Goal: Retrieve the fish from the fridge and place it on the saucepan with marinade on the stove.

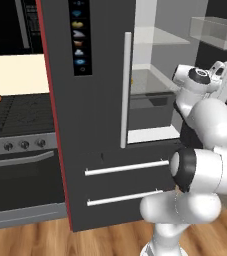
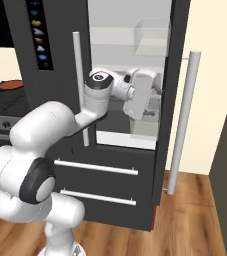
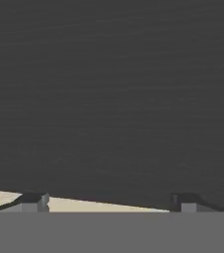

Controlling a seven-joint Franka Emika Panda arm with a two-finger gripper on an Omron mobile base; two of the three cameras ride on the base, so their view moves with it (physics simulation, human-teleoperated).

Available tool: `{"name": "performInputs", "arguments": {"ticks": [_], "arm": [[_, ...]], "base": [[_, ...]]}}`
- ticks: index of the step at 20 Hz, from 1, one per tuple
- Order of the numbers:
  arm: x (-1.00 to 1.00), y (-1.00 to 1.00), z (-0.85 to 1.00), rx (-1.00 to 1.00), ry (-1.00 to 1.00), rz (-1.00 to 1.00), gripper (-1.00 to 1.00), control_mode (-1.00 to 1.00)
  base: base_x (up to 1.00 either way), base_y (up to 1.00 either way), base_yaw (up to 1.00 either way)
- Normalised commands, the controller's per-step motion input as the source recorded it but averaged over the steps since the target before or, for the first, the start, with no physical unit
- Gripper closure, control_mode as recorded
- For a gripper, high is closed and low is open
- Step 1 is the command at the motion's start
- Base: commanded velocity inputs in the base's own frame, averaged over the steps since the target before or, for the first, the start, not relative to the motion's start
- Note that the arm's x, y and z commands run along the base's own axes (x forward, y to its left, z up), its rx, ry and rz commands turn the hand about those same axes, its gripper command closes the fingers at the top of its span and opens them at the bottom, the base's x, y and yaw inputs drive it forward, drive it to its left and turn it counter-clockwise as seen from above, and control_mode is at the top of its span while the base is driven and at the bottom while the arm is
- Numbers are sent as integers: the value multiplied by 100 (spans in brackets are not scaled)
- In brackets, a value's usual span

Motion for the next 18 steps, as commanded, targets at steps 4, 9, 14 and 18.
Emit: {"name": "performInputs", "arguments": {"ticks": [4,9,14,18], "arm": [[-87,85,0,0,-42,0,-100,-100],[-83,100,0,0,-44,1,-100,-100],[-42,100,0,0,-44,14,-100,-100],[-5,100,0,0,-35,34,-100,-100]], "base": [[0,0,0],[0,0,0],[0,0,0],[0,0,0]]}}
